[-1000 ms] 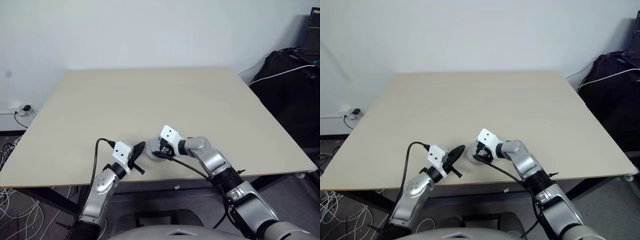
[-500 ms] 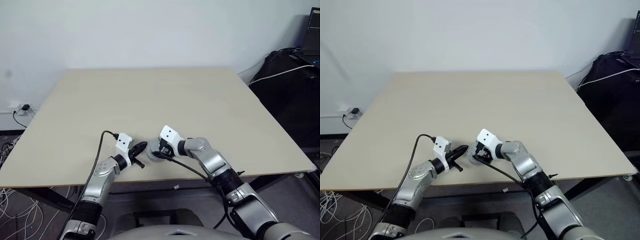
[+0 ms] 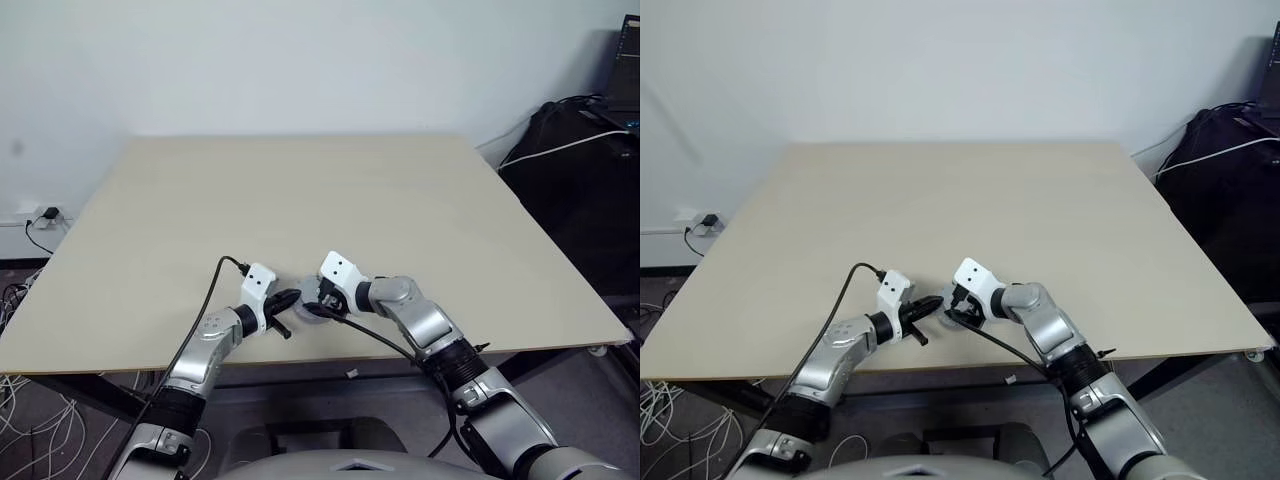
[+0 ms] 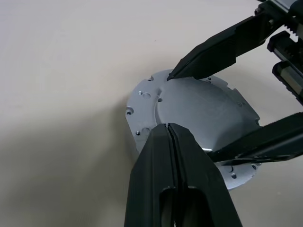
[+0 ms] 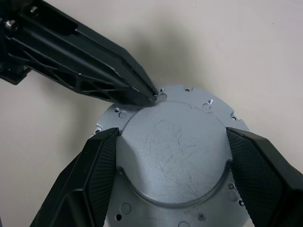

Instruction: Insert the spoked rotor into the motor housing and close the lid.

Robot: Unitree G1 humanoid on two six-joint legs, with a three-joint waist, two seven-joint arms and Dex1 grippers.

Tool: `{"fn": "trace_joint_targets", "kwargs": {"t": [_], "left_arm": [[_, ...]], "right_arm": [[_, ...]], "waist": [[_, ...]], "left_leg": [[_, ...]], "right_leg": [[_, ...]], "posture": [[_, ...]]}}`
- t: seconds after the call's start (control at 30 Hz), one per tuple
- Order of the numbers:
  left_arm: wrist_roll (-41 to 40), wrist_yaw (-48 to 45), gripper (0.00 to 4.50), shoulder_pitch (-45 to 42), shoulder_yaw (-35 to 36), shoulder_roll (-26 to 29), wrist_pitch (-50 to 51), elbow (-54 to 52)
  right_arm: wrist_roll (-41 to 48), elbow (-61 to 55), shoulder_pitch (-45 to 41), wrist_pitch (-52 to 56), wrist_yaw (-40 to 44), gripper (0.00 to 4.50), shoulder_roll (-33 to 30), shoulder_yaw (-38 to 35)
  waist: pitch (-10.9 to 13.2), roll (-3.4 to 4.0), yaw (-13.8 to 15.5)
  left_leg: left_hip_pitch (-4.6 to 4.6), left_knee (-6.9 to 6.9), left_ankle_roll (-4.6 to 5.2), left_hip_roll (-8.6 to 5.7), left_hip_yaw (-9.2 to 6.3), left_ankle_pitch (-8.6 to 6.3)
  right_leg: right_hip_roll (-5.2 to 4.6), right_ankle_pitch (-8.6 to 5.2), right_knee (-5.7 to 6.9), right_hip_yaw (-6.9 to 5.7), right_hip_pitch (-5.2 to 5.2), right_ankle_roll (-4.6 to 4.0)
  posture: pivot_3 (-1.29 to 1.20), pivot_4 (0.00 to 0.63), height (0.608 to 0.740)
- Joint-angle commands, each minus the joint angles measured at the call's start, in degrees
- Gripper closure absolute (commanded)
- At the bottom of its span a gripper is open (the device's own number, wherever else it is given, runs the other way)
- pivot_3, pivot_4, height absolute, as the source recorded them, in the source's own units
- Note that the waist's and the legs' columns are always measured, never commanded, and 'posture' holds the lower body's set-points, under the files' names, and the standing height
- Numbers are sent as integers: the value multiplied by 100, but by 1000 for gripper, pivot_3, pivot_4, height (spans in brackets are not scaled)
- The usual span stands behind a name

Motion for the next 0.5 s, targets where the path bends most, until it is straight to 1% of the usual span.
{"fn": "trace_joint_targets", "kwargs": {"t": [0.03, 0.33, 0.4, 0.43, 0.47, 0.5], "left_arm": [[107, 49, 4500, -123, -94, -24, 119, 31], [144, 111, 4500, -110, -79, -111, 158, -32], [149, 104, 4500, -100, -78, -111, 147, -40], [151, 101, 4500, -95, -77, -110, 143, -43], [151, 100, 4500, -90, -77, -110, 140, -46], [153, 98, 4500, -85, -76, -108, 139, -49]], "right_arm": [[-123, -10, 55, 4, -49, 1270, 10, 103], [-76, -29, 50, -52, 84, 1270, 13, 75], [-55, -7, 42, -59, 75, 543, 37, 37], [-48, 1, 38, -57, 72, 256, 44, 25], [-47, 6, 36, -57, 72, 20, 49, 19], [-48, 7, 36, -56, 70, 20, 53, 14]], "waist": [[0, 0, -1], [0, 0, 2], [0, 0, 1], [0, -1, 2], [1, -1, 2], [5, -2, 2]], "left_leg": [[0, 0, 0, 0, 0, 0], [2, 0, 0, 0, -1, 0], [2, -1, 0, 0, -2, 0], [2, -1, 0, 0, -2, 0], [1, -1, 0, 0, -1, 0], [0, -2, 0, 0, -2, 0]], "right_leg": [[0, 0, 0, 0, 0, 0], [-1, -3, -1, 0, 3, 5], [-1, -3, -1, 0, 3, 4], [-1, -3, -2, 0, 3, 4], [-1, -3, -1, 0, 1, 4], [-1, -3, -2, 0, 1, 4]], "posture": [[0, 0, 740], [0, 0, 740], [0, 0, 740], [0, 0, 740], [0, 0, 740], [0, 0, 740]]}}
